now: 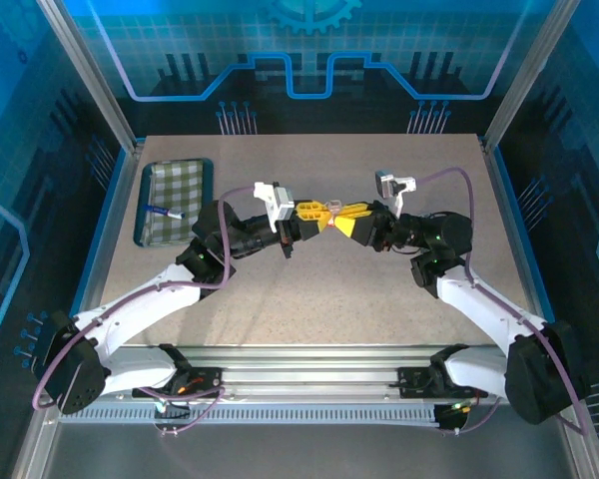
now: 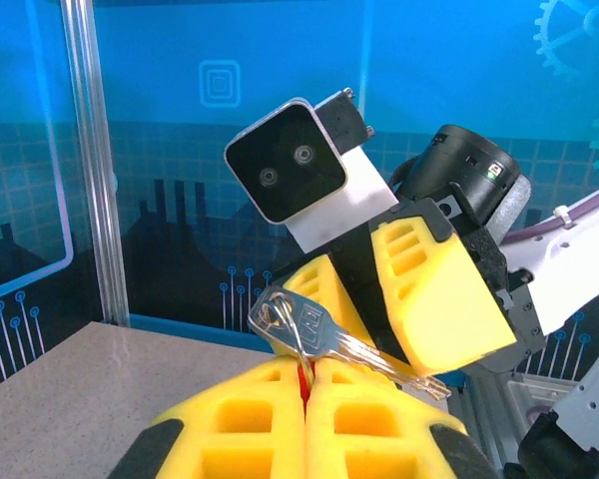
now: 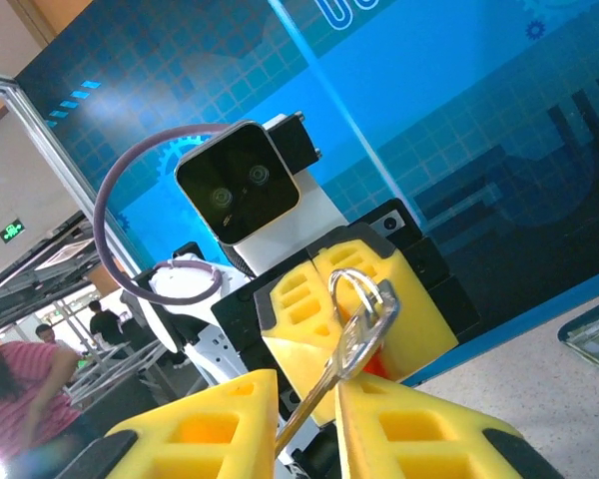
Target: Remove the keys from the keyring
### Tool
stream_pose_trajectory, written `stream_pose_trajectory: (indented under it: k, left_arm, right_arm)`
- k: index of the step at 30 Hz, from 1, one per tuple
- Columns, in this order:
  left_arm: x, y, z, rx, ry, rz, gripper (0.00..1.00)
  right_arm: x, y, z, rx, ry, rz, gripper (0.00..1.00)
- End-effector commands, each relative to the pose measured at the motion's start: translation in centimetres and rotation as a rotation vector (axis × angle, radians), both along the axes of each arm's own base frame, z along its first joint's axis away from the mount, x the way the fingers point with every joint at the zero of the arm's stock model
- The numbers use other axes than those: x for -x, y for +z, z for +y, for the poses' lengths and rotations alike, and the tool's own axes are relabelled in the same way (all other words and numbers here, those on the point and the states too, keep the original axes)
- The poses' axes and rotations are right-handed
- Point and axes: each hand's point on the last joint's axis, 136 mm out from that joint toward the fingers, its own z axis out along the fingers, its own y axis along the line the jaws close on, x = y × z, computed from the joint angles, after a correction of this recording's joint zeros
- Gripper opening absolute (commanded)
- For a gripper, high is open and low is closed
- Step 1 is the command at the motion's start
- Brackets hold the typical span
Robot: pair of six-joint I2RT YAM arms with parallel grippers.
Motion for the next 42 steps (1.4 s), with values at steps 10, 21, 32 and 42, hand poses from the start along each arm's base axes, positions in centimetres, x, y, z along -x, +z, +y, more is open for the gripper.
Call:
stream_pose_trajectory:
  k: [10,21,32,42]
  left_arm:
    - [0.8,1.9,0.9,0.049,0.028,-0.082,0.00]
    - [1.1,1.7,0.8,0.040,0.020,-0.084,0.00]
    - [1.3,1.4,1.5,0.070,0.026,-0.097,0.00]
    - [2.6,2.0,1.3,0.077,-0.060,-0.118,0.00]
  right_arm:
    - [0.4,-1.7,1.1,0.041,0.056,0.050,0.25]
    - [0.2,-1.7,1.2,0.052,0.045,0.053,0.06]
    - [-0.4,-2.6,-0.6,0.161,-0.083,0.011,0.00]
    - [0.5,-4.0,-1.4,0.325,-0.165,-0.055,0.00]
